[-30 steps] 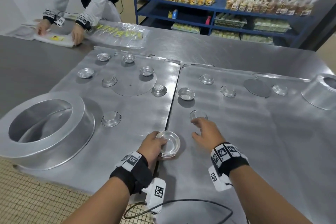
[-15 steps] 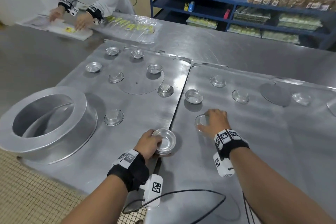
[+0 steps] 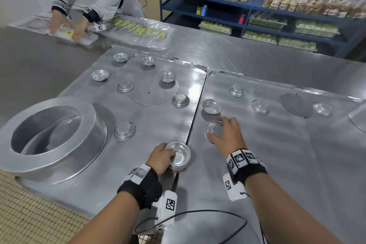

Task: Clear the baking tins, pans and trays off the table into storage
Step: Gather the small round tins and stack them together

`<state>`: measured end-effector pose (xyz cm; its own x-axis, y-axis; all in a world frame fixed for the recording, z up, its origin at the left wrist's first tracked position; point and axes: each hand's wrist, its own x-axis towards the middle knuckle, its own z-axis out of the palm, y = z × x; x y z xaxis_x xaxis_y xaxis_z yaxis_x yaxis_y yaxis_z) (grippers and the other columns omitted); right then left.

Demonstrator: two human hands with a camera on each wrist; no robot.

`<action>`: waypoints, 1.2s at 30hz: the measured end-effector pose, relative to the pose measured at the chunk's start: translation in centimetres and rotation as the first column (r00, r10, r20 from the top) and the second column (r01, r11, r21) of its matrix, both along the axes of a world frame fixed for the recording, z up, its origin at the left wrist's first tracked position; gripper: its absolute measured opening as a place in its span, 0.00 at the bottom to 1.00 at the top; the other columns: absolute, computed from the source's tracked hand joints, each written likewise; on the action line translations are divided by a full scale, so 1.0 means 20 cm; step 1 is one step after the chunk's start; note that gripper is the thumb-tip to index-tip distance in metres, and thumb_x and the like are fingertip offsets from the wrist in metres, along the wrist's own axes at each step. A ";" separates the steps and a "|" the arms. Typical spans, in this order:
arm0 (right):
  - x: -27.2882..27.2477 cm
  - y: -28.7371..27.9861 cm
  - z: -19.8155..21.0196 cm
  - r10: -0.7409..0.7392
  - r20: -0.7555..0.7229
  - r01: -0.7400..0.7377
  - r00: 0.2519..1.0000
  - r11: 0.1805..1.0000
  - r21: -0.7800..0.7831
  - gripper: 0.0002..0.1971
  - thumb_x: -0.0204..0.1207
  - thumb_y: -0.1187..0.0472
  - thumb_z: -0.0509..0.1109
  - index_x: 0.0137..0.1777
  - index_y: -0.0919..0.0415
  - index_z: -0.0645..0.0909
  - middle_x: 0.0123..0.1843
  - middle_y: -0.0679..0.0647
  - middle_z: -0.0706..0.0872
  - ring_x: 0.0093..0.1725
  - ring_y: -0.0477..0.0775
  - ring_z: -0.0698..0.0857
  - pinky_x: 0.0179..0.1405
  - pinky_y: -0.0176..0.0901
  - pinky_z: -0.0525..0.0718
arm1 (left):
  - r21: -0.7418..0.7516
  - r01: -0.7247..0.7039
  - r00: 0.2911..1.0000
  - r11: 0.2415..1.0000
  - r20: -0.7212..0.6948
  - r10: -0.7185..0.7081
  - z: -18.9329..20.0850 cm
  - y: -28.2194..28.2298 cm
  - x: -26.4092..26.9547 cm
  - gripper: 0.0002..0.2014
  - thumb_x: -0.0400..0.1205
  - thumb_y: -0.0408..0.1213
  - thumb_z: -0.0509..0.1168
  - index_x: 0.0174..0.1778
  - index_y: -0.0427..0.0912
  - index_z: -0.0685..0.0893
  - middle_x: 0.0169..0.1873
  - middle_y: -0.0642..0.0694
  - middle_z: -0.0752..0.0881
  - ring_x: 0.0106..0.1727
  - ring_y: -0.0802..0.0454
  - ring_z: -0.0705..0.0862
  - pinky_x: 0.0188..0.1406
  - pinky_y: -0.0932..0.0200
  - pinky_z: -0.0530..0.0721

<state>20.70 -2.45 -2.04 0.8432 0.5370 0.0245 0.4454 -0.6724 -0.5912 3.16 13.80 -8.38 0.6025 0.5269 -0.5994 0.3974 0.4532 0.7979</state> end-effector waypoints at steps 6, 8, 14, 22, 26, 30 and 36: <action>-0.21 0.13 0.08 0.026 0.035 -0.030 0.999 0.995 0.100 0.32 0.69 0.50 0.80 0.74 0.53 0.77 0.68 0.53 0.79 0.68 0.60 0.74 0.66 0.40 0.69 | 0.035 0.088 0.995 0.996 0.044 -0.089 0.20 0.09 -0.05 0.17 0.62 0.38 0.70 0.46 0.38 0.86 0.34 0.38 0.86 0.40 0.39 0.84 0.48 0.39 0.84; -0.28 0.19 0.10 0.042 0.028 -0.046 0.999 0.987 0.155 0.32 0.68 0.49 0.81 0.72 0.54 0.78 0.67 0.53 0.80 0.66 0.56 0.77 0.67 0.42 0.72 | 0.009 0.073 0.996 0.997 0.058 -0.074 0.22 0.12 -0.07 0.15 0.63 0.37 0.70 0.44 0.36 0.86 0.31 0.39 0.83 0.40 0.41 0.81 0.50 0.38 0.85; -0.51 0.33 0.12 0.065 0.083 -0.093 0.994 0.909 0.406 0.31 0.59 0.53 0.86 0.61 0.51 0.78 0.58 0.47 0.77 0.55 0.41 0.80 0.62 0.42 0.83 | -0.045 0.076 0.996 0.996 0.041 -0.075 0.13 0.27 -0.14 0.25 0.66 0.56 0.77 0.48 0.40 0.88 0.52 0.27 0.88 0.55 0.25 0.87 0.60 0.23 0.82; -0.74 0.48 0.05 0.221 -0.023 -0.174 0.975 0.828 0.533 0.28 0.61 0.55 0.87 0.59 0.55 0.78 0.57 0.47 0.83 0.60 0.50 0.85 0.63 0.50 0.86 | -0.138 0.137 0.980 0.981 0.162 -0.114 0.28 0.39 -0.29 0.30 0.80 0.61 0.63 0.59 0.37 0.90 0.56 0.31 0.90 0.61 0.31 0.87 0.70 0.32 0.80; -0.83 0.54 0.03 0.272 -0.107 -0.180 0.956 0.836 0.519 0.29 0.61 0.55 0.87 0.60 0.54 0.78 0.55 0.44 0.87 0.58 0.46 0.88 0.64 0.47 0.85 | -0.166 0.096 0.980 0.981 0.188 -0.064 0.27 0.45 -0.37 0.24 0.80 0.50 0.70 0.59 0.31 0.88 0.57 0.24 0.88 0.54 0.31 0.89 0.62 0.29 0.84; -0.89 0.59 0.01 0.331 -0.208 -0.194 0.920 0.849 0.492 0.27 0.60 0.59 0.88 0.56 0.55 0.77 0.63 0.44 0.86 0.64 0.37 0.84 0.69 0.39 0.81 | -0.135 0.025 0.985 0.991 0.174 -0.001 0.25 0.49 -0.43 0.14 0.83 0.27 0.65 0.65 0.30 0.82 0.53 0.24 0.88 0.46 0.32 0.90 0.41 0.38 0.90; -0.92 0.64 -0.03 0.476 -0.314 -0.286 0.822 0.821 0.495 0.24 0.65 0.66 0.84 0.57 0.57 0.77 0.67 0.47 0.85 0.67 0.38 0.83 0.71 0.38 0.79 | -0.041 -0.043 0.991 0.998 0.122 0.048 0.24 0.53 -0.53 0.15 0.82 0.18 0.58 0.61 0.31 0.83 0.44 0.32 0.89 0.44 0.37 0.88 0.45 0.36 0.89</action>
<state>2.38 10.42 -2.61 0.5514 0.8340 0.0208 0.2665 -0.1525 -0.9517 -7.54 24.36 -3.59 0.6487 0.5338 -0.5424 0.2756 0.4995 0.8213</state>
